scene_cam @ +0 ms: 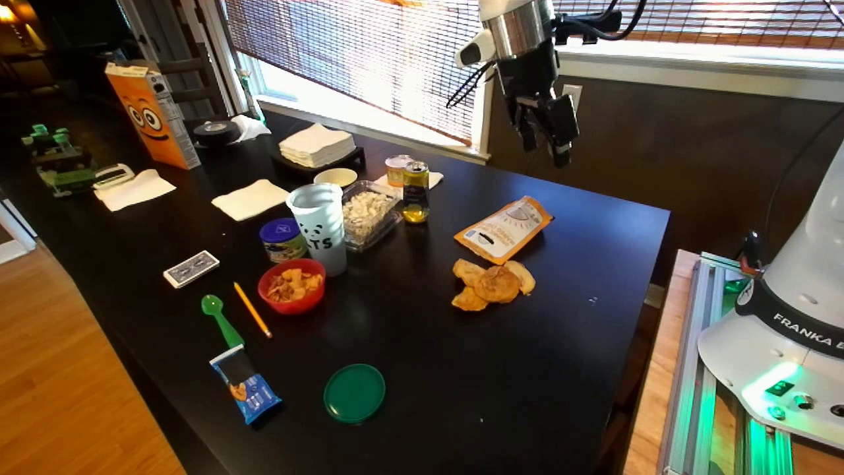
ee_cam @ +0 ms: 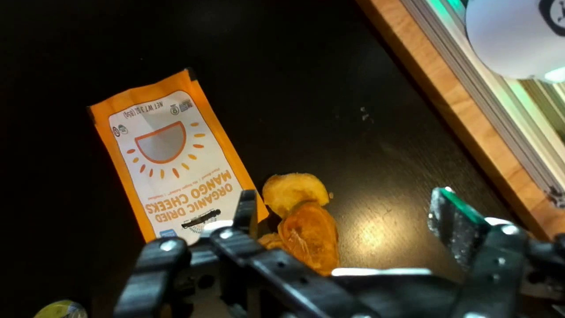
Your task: Pour the contents out of the white packet
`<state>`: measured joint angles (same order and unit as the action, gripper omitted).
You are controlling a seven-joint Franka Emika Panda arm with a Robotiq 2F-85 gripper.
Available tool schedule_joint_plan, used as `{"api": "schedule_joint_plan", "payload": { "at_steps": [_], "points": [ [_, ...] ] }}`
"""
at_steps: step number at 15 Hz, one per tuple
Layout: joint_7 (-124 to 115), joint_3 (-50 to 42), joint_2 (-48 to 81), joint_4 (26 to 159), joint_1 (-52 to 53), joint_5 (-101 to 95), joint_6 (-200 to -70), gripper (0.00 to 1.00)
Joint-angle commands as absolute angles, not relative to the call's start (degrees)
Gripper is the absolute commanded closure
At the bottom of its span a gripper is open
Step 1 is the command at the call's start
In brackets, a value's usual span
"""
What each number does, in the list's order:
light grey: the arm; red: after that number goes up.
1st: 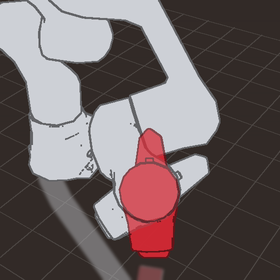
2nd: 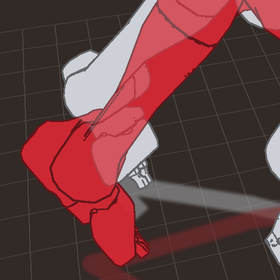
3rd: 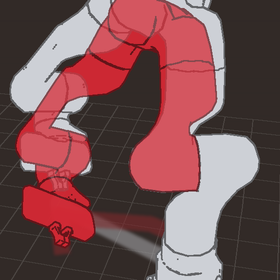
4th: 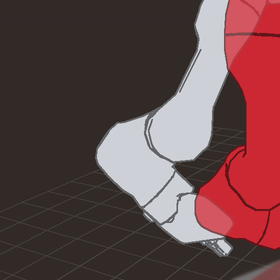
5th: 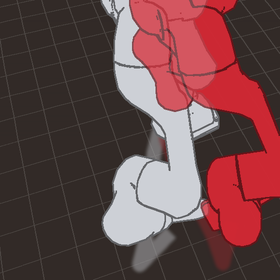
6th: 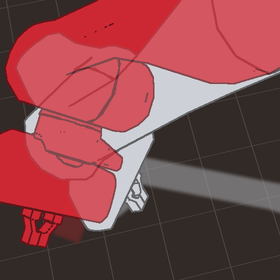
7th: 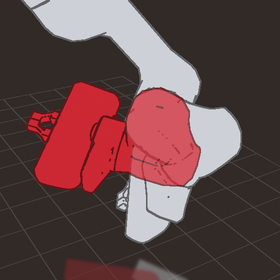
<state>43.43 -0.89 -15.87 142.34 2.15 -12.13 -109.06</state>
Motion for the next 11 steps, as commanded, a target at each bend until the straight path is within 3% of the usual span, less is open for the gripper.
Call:
{"api": "schedule_joint_plan", "payload": {
  "at_steps": [1,8,11],
  "points": [
    [33.6,-0.4,-18.3,143.6,2.9,-8.8,-112.2,0.0],
    [12.5,1.4,-17.6,142.7,2.6,-9.6,-117.0,0.0],
    [14.3,0.9,-16.7,142.3,2.8,-10.3,-116.4,0.0]
  ]
}}
